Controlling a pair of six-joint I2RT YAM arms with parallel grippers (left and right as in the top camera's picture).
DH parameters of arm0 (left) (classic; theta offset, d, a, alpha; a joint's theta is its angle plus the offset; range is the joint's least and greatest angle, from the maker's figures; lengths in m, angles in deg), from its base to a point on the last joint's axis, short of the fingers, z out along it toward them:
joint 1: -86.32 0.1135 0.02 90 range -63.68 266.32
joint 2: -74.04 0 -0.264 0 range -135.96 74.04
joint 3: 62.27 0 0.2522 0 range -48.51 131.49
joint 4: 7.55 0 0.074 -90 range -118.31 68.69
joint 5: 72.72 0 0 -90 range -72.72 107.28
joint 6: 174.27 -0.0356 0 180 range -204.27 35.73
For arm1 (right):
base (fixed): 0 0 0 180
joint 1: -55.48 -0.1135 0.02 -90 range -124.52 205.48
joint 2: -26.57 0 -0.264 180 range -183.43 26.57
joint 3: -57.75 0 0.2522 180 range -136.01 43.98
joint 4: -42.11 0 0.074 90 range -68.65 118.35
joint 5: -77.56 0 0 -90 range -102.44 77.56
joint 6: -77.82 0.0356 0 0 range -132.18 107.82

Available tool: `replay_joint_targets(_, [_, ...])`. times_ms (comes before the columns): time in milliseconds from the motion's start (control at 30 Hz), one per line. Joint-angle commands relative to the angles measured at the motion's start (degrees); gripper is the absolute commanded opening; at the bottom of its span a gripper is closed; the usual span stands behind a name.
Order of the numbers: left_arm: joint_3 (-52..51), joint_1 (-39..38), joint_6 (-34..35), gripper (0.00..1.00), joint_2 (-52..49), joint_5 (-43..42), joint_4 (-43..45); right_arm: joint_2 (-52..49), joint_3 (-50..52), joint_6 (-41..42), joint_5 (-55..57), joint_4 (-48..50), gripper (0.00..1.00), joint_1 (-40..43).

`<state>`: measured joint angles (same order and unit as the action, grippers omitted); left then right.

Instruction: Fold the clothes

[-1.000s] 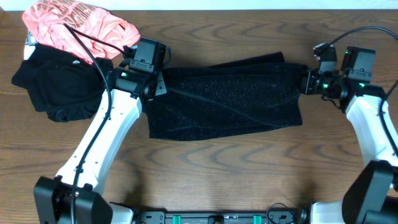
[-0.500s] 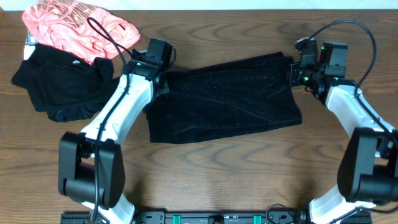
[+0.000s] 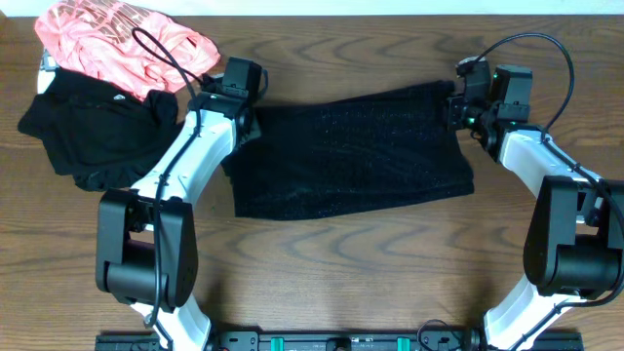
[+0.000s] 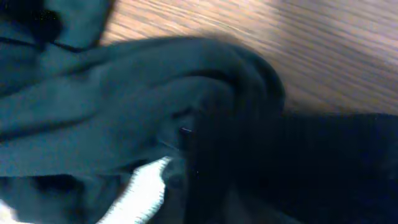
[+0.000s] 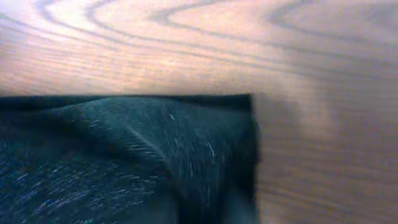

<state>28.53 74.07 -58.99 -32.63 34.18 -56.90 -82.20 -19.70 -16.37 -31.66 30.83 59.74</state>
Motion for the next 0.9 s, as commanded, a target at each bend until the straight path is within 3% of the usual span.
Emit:
replay_joint_targets(0, [-0.02, 2.47, -0.13, 0.98, -0.72, 4.20, -0.11, -0.31, -1.38, -0.59, 5.09, 0.79, 0.99, 0.74])
replay_joint_targets(233, [1.01, 3.63, -3.41, 0.98, 1.16, 4.17, -1.73, 2.56, -2.19, 1.86, 0.61, -2.14, 0.99, 3.04])
replay_joint_targets(433, [1.42, 3.80, -4.63, 0.98, 7.98, 4.00, -3.48, 9.51, -4.90, 2.01, -3.85, -11.98, 0.99, 6.10])
replay_joint_targets(633, [1.42, 3.76, -7.72, 0.98, 14.88, -4.17, -8.15, 14.62, -5.46, 2.03, -9.38, -23.54, 0.99, 8.00])
replay_joint_targets(867, [0.55, 3.69, -12.24, 0.98, 14.36, -12.96, -13.73, 12.04, -5.42, 1.75, -13.20, -32.59, 0.99, 8.11])
